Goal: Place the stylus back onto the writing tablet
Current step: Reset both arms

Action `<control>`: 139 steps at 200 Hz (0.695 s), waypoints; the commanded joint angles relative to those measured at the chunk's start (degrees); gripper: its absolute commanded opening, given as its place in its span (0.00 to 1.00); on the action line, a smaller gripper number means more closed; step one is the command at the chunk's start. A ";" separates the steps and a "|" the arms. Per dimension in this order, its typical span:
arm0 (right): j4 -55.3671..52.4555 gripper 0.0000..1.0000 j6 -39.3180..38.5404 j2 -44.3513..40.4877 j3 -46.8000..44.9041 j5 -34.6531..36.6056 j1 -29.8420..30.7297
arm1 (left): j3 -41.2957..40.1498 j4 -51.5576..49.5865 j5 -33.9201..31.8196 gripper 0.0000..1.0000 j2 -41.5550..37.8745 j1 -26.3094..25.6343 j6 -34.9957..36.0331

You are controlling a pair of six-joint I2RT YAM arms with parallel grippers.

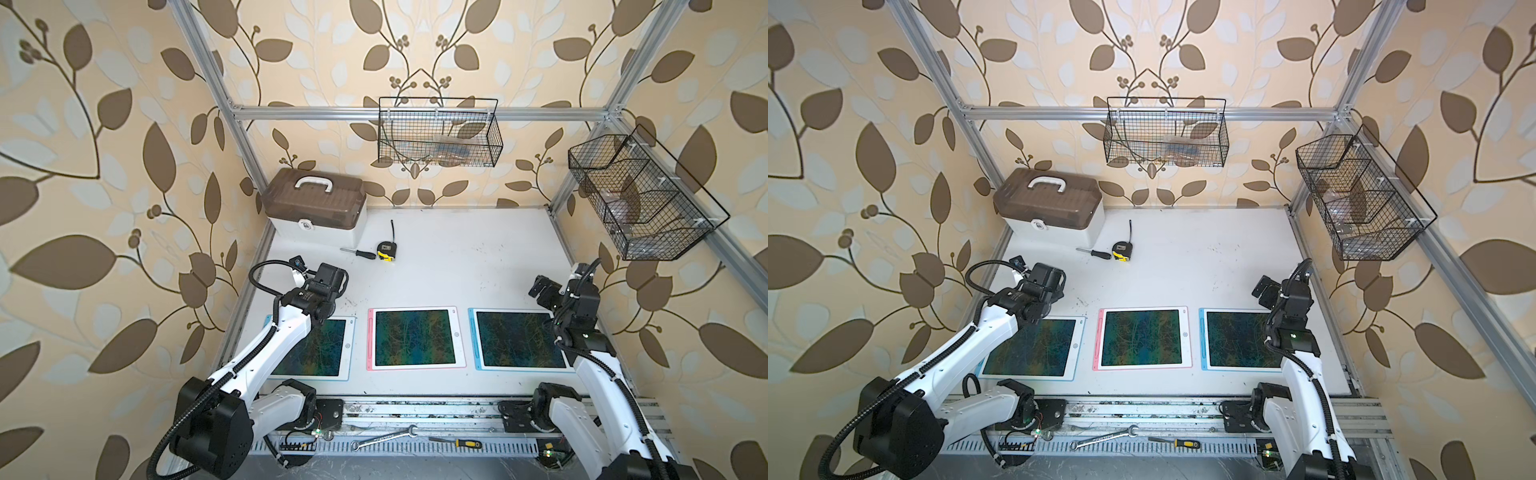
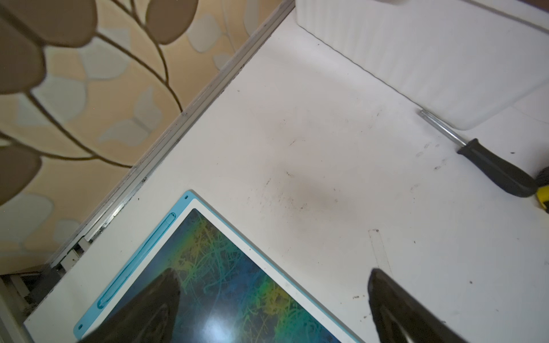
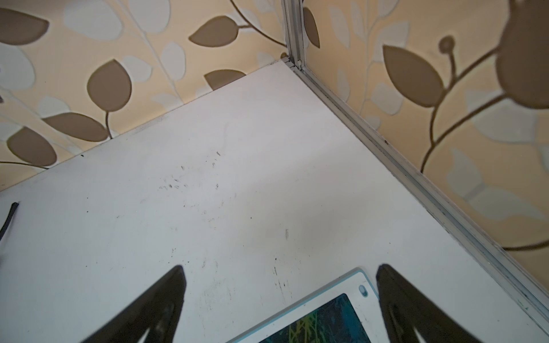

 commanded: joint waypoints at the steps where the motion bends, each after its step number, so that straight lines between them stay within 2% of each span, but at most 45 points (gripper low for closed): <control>1: 10.10 1.00 -3.76 1.49 -2.89 -1.29 -0.21 | -2.95 10.57 -4.74 0.99 1.68 1.18 8.14; 32: 17.83 1.00 -6.73 4.34 -5.89 -3.07 -0.20 | -4.30 19.86 -1.87 0.99 6.17 4.09 14.10; 72: 26.81 1.00 -6.59 9.37 -9.27 -2.75 -0.01 | -4.29 31.08 0.33 0.99 11.62 7.99 22.35; 108: 36.30 1.00 -5.89 15.41 -11.63 -2.73 0.79 | -6.21 40.03 1.85 0.99 16.84 10.54 24.36; 139: 44.41 1.00 -8.80 20.38 -12.16 -1.75 3.31 | -8.29 48.69 3.77 0.99 21.33 11.48 26.21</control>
